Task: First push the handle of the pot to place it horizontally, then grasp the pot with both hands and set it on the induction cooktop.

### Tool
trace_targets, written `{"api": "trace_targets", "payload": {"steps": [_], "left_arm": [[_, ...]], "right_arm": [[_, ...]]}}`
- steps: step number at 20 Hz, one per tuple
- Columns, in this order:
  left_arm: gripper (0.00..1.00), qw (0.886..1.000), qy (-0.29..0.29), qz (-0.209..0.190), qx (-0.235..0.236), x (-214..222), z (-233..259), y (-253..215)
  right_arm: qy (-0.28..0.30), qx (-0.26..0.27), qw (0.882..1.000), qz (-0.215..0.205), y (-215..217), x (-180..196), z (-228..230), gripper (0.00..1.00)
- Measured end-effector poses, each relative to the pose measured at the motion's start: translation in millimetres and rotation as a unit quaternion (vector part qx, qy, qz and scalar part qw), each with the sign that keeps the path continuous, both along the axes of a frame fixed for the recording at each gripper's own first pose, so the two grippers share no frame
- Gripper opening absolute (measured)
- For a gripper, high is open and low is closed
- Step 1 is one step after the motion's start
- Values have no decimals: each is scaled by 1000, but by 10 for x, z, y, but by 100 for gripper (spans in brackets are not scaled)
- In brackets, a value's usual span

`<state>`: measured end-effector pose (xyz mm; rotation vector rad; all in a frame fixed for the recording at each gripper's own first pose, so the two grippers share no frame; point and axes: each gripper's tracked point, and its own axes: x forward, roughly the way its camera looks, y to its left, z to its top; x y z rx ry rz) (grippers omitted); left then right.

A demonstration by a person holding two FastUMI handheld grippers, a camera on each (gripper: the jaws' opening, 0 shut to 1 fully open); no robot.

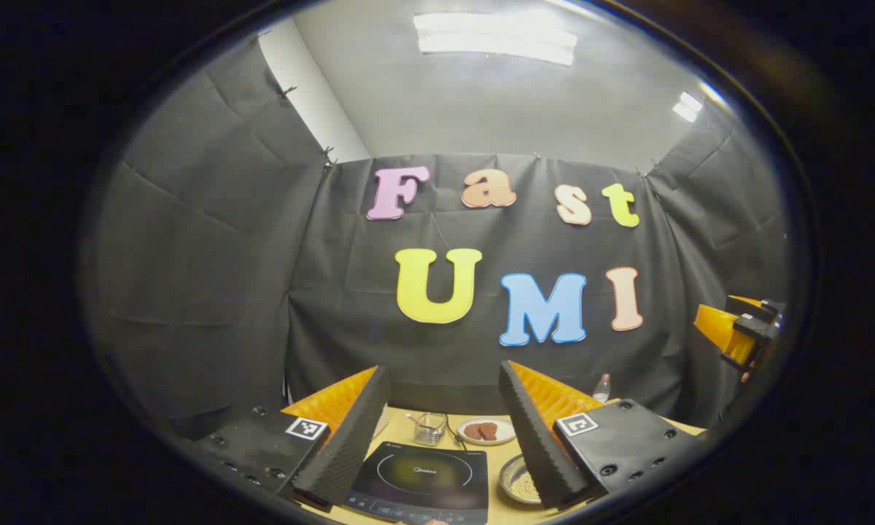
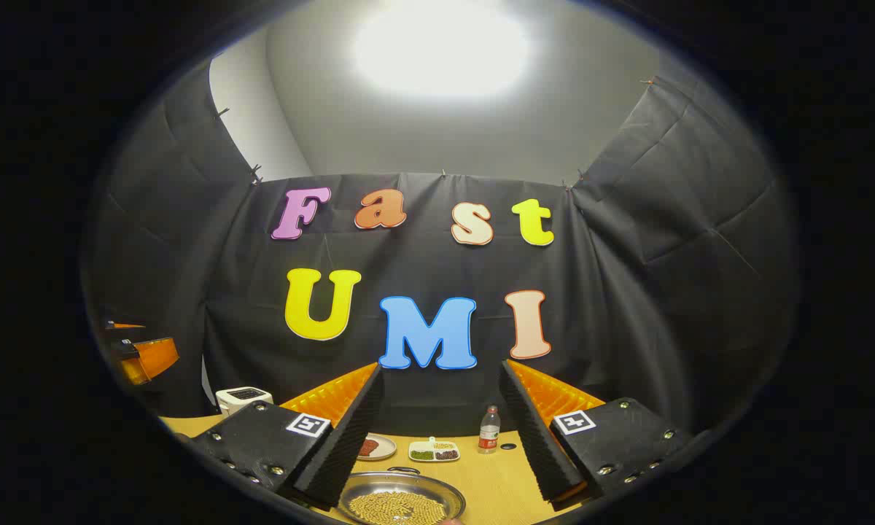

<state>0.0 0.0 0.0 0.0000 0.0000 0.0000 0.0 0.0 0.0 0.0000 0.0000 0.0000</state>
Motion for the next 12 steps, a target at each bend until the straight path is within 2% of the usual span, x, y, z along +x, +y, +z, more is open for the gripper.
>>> {"api": "trace_targets", "payload": {"steps": [12], "left_arm": [[100, 1000, -10, 5, 0, -51, 34, 107]], "right_arm": [[-1, -6, 1000, -11, -64, -143, 2, 96]]}}
